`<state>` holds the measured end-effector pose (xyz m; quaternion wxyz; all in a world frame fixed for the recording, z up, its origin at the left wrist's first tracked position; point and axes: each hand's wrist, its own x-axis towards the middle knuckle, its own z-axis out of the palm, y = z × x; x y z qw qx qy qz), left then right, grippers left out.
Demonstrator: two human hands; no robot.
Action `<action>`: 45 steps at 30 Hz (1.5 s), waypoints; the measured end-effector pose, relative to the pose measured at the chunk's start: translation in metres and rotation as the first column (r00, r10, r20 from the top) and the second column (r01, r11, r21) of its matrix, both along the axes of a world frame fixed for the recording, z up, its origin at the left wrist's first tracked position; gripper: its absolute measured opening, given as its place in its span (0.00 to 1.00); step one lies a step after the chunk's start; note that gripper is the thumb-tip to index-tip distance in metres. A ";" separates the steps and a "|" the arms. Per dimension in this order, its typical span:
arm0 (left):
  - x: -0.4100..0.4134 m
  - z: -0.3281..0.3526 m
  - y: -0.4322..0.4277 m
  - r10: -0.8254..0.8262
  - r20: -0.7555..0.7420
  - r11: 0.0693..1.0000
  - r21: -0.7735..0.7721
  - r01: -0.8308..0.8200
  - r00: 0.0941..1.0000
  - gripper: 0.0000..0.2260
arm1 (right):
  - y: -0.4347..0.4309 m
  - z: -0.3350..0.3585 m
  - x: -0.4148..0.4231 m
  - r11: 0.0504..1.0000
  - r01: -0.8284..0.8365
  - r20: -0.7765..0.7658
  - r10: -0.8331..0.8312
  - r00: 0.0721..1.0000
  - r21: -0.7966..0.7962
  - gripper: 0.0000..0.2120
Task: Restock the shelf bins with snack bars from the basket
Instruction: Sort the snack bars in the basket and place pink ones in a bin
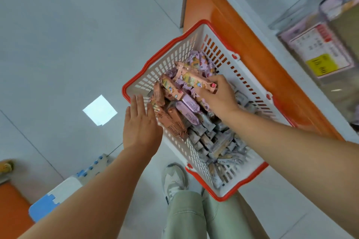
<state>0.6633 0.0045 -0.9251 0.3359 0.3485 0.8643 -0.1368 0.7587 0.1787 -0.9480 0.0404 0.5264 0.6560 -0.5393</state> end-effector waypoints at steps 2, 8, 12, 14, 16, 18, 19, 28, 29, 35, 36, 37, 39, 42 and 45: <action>0.003 0.023 0.015 -0.031 0.010 0.997 0.072 0.030 0.999 0.29 | 0.005 0.035 0.014 1.000 0.027 -0.095 -0.025 0.995 0.016 0.18; 0.031 0.096 0.073 -0.141 -0.017 0.932 0.334 0.138 0.990 0.32 | 0.021 0.142 0.071 0.954 0.216 -0.350 -0.134 0.927 0.208 0.14; 0.065 0.140 0.110 -0.259 -0.058 0.835 0.489 0.253 0.964 0.35 | 0.035 0.198 0.123 0.853 0.419 -0.453 -0.255 0.854 0.310 0.16; 0.087 0.156 0.124 -0.380 -0.130 0.751 0.534 0.388 0.916 0.36 | 0.038 0.220 0.152 0.818 0.483 -0.475 -0.305 0.825 0.314 0.16; 0.111 0.169 0.136 -0.513 -0.192 0.640 0.564 0.522 0.837 0.37 | 0.043 0.235 0.184 0.773 0.535 -0.477 -0.347 0.808 0.343 0.17; 0.137 0.172 0.147 -0.600 -0.218 0.548 0.589 0.594 0.770 0.37 | 0.050 0.244 0.217 0.717 0.595 -0.494 -0.394 0.775 0.362 0.17; 0.150 0.173 0.152 -0.627 -0.220 0.519 0.598 0.611 0.748 0.38 | 0.054 0.246 0.234 0.688 0.631 -0.507 -0.423 0.751 0.360 0.17; 0.244 0.169 0.181 -0.666 -0.166 0.598 0.464 0.654 0.727 0.36 | 0.118 0.209 0.332 0.611 0.695 -0.423 -0.554 0.717 0.378 0.18; 0.249 0.168 0.184 -0.654 -0.165 0.616 0.450 0.646 0.738 0.36 | 0.126 0.204 0.332 0.639 0.664 -0.403 -0.530 0.746 0.389 0.18; 0.266 0.160 0.193 -0.610 -0.187 0.686 0.362 0.631 0.770 0.36 | 0.170 0.181 0.312 0.716 0.576 -0.330 -0.474 0.816 0.394 0.22; 0.267 0.158 0.191 -0.610 -0.196 0.688 0.350 0.636 0.768 0.36 | 0.174 0.177 0.309 0.700 0.586 -0.335 -0.483 0.809 0.407 0.23; 0.268 0.156 0.190 -0.611 -0.209 0.688 0.338 0.642 0.764 0.36 | 0.176 0.175 0.306 0.687 0.592 -0.336 -0.488 0.806 0.422 0.24; 0.269 0.153 0.186 -0.612 -0.234 0.685 0.320 0.655 0.755 0.37 | 0.175 0.171 0.302 0.683 0.586 -0.345 -0.475 0.810 0.436 0.28; 0.271 0.150 0.184 -0.604 -0.237 0.688 0.325 0.649 0.760 0.37 | 0.163 0.168 0.301 0.700 0.533 -0.355 -0.402 0.844 0.476 0.27; 0.273 0.148 0.185 -0.600 -0.244 0.691 0.324 0.647 0.762 0.37 | 0.148 0.162 0.301 0.699 0.445 -0.325 -0.309 0.894 0.560 0.21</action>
